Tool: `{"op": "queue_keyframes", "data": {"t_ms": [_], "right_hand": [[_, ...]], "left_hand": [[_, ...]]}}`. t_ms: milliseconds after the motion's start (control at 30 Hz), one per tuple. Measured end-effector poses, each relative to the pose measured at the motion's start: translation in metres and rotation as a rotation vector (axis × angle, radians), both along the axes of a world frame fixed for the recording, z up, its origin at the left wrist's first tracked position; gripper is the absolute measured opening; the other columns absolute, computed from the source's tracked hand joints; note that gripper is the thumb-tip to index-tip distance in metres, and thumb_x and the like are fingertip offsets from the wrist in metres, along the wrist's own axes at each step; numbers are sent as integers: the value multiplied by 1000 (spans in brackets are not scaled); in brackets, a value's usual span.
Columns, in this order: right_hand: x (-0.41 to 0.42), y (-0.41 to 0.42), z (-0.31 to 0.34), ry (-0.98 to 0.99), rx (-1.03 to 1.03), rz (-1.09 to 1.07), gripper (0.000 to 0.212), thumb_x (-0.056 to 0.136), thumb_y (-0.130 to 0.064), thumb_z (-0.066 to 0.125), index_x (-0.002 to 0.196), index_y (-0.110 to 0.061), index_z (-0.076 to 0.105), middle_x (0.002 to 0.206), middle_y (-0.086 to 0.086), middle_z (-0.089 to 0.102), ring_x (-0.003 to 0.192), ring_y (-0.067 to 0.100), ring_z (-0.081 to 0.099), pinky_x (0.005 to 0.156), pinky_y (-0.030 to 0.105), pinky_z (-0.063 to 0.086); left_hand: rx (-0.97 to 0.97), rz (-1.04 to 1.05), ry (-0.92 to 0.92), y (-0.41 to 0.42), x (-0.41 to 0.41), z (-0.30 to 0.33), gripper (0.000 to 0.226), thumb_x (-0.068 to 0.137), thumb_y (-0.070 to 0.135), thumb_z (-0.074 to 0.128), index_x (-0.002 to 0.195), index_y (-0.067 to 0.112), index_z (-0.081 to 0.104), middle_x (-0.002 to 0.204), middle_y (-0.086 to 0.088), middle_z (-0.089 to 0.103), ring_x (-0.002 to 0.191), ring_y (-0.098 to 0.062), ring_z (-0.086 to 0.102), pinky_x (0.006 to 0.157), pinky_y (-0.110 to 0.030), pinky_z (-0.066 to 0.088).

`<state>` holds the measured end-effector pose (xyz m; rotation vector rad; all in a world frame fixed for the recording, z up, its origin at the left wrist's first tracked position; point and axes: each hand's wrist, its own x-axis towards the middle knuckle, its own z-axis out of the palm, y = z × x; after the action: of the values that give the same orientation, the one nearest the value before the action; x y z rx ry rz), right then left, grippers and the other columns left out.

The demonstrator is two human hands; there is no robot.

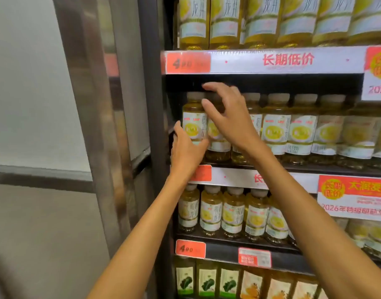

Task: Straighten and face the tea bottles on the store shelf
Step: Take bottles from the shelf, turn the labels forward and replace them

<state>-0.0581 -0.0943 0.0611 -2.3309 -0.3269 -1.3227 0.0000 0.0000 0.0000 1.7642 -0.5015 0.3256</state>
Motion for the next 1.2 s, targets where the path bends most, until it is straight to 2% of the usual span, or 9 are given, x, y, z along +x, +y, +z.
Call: {"op": "queue_keyframes", "data": {"t_ms": [133, 267, 400, 533, 733, 833, 900, 1067, 1200], "right_hand": [[17, 2, 11, 144, -206, -260, 32, 102, -32, 38, 122, -11, 52, 109, 8, 61, 106, 25, 55, 95, 41, 38], [26, 0, 17, 177, -170, -203, 33, 103, -39, 32, 97, -14, 53, 86, -1, 54, 86, 20, 57, 76, 37, 44], [28, -1, 18, 186, -50, -85, 35, 100, -43, 41, 102, -12, 57, 94, 0, 61, 91, 17, 60, 84, 43, 51], [25, -3, 18, 200, 97, 60, 35, 95, -44, 52, 115, -16, 57, 106, -7, 60, 101, 11, 61, 88, 42, 54], [28, 0, 11, 133, 42, 22, 35, 93, -42, 57, 115, -16, 53, 107, -8, 58, 102, 12, 60, 92, 42, 51], [28, 4, 3, 39, 32, -11, 30, 94, -41, 54, 114, -18, 55, 108, -8, 61, 105, 13, 58, 111, 44, 28], [25, 6, -2, -11, 41, -36, 30, 94, -41, 55, 114, -19, 56, 108, -10, 59, 103, 6, 52, 112, 39, 21], [4, 14, -8, -81, 154, 30, 33, 91, -38, 61, 116, -17, 59, 109, -14, 56, 104, -7, 46, 104, 46, 37], [-20, 17, -8, -93, 338, 339, 25, 91, -21, 64, 113, -11, 58, 107, -3, 61, 102, 10, 61, 83, 23, 53]], "left_hand": [[-1, 57, -94, -2, 0, -9, 70, 84, 27, 70, 140, 12, 30, 131, -8, 52, 117, -22, 52, 94, -39, 47], [-21, 85, -132, -2, -3, -14, 66, 85, 26, 70, 139, 14, 33, 132, -5, 49, 119, -18, 50, 98, -36, 46], [-29, 133, -213, -5, -15, -23, 66, 87, 26, 68, 142, 15, 31, 135, -4, 44, 120, -14, 47, 96, -25, 44], [-30, 164, -268, -6, -22, -30, 66, 88, 27, 67, 141, 16, 29, 134, -1, 43, 106, 1, 44, 71, 3, 36], [129, 233, -301, -4, -19, -40, 78, 83, 39, 69, 142, 13, 25, 135, -4, 51, 120, -16, 54, 96, -33, 49], [114, 264, -340, -4, -19, -45, 75, 83, 40, 69, 139, 10, 29, 131, -6, 54, 117, -18, 56, 92, -36, 51], [95, 241, -340, -4, -18, -47, 75, 83, 39, 69, 139, 10, 29, 130, -6, 55, 116, -18, 57, 92, -38, 51], [-60, 59, -310, 4, -23, -45, 77, 82, 27, 73, 143, 14, 28, 135, -4, 52, 120, -14, 53, 98, -35, 49], [-176, 11, -352, 16, -48, -49, 76, 80, 22, 76, 142, 21, 32, 133, 3, 50, 119, -6, 52, 96, -25, 49]]}}
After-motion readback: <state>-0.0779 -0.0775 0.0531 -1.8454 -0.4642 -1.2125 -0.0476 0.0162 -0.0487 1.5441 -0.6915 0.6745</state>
